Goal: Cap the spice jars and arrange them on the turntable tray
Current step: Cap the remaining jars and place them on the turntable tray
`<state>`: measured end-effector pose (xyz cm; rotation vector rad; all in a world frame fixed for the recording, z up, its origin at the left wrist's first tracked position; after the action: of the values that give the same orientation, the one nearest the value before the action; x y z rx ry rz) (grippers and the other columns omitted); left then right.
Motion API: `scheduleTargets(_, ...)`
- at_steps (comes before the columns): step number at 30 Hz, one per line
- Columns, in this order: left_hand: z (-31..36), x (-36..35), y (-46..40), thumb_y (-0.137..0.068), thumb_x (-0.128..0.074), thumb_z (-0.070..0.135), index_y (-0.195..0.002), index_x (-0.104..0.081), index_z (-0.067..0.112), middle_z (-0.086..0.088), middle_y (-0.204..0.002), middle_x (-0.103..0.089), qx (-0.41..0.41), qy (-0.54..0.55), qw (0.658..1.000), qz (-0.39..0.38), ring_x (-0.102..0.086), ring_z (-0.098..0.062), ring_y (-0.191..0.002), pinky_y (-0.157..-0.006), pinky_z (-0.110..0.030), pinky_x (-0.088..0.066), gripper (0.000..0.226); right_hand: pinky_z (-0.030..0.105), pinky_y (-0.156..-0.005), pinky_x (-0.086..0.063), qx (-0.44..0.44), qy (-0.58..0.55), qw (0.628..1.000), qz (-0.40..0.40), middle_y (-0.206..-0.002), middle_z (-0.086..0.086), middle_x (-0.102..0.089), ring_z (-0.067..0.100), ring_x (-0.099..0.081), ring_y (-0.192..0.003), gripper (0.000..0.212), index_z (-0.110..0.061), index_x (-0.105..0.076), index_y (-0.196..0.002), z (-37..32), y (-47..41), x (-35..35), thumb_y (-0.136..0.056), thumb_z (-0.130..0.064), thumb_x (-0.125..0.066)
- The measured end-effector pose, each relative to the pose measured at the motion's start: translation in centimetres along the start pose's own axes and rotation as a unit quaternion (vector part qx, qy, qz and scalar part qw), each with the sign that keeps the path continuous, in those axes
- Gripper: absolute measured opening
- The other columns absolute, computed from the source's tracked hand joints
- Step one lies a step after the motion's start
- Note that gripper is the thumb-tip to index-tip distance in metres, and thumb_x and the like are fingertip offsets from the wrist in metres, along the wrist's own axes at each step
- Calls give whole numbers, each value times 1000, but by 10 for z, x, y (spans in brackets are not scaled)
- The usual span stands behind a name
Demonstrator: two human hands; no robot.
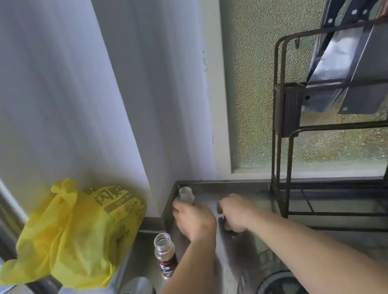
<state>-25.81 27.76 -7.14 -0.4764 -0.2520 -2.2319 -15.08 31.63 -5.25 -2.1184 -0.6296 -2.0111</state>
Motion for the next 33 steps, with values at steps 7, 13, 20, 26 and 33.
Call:
scheduleTargets(7,7,22,33,-95,-64,18,-127,-50,3,-20,-124,-64,-36,11,999,-14,-57,-41,-121,-99,-44,-43,38,37,-85,-51,-12,2,995,96,-122,18,-62,36,-65,-112,27,-6,-66,-115,-9,38,35,-89,1,-60)
scheduleTargets(13,37,62,106,-93,-64,21,-114,-55,11,-11,-107,-68,-164,34,985,-49,-62,-35,-104,-83,-41,-45,24,35,-82,-49,-1,-170,941,294,-108,4,-64,26,-62,-101,32,-17,-58,-108,-1,129,121,-80,-20,-75)
scheduleTargets(20,47,115,187,-86,-70,28,-97,-58,20,2,-91,-67,-254,63,962,-81,-61,-21,-87,-72,-36,-46,18,31,-84,-55,21,-388,884,259,-95,-9,-74,10,-71,-90,40,-26,-66,-95,7,229,151,-65,-32,-92)
scheduleTargets(26,39,149,238,-83,-74,32,-92,-63,27,6,-83,-68,-274,95,950,-118,-64,-12,-79,-72,-36,-54,15,39,-98,-55,110,-281,942,144,-109,-3,-74,14,-72,-99,47,-23,-71,-119,0,287,153,-75,-12,-85)
scheduleTargets(33,19,161,276,-80,-78,35,-95,-68,26,7,-83,-67,-302,67,940,-147,-63,-14,-80,-75,-39,-54,21,24,-77,-56,141,-61,987,54,-101,-6,-76,11,-72,-90,33,-22,-74,-112,-4,336,155,-80,-23,-82)
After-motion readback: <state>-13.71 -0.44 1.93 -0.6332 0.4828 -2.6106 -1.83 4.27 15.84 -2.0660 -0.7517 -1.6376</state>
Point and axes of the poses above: each hand's wrist, its own y-axis away from the middle knuckle, its own x-axis out of the back of the hand, z = x × y, the point moved 3 cm from there along -y, towards the middle knuckle
